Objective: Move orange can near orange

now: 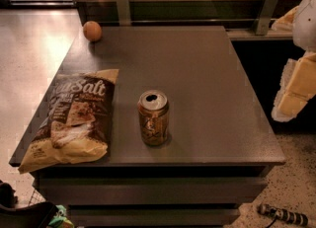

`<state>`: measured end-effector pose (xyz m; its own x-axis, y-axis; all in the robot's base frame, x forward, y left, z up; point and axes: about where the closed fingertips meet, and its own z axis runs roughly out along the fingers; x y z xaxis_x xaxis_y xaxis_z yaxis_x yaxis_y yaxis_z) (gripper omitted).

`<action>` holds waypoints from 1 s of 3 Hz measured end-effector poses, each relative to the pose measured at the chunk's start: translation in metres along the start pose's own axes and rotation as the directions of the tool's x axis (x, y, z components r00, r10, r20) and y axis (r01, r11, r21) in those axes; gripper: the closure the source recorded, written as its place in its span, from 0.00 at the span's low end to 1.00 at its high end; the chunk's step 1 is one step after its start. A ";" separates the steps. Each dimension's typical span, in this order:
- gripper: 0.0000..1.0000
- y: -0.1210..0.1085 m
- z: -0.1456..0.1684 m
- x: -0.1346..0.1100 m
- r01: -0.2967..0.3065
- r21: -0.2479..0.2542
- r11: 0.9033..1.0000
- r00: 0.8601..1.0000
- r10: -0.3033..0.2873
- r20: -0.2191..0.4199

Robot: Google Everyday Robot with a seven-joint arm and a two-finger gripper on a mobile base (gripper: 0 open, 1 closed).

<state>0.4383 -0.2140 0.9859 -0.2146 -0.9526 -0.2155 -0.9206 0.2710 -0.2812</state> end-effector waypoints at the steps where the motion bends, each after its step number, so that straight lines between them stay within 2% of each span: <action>1: 0.00 0.000 0.000 0.000 0.000 0.000 1.000 1.000 0.000 0.000; 2: 0.00 0.002 0.006 -0.006 -0.002 -0.016 1.000 0.998 0.003 0.058; 3: 0.00 0.005 0.036 -0.014 -0.009 -0.065 0.998 0.973 0.024 0.230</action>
Offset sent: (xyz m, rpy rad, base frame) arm 0.0110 0.0477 -0.0297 0.4572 0.0165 0.1364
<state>0.4483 -0.1939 0.9544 -0.1554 -0.8885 -0.4318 -0.9380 0.2699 -0.2177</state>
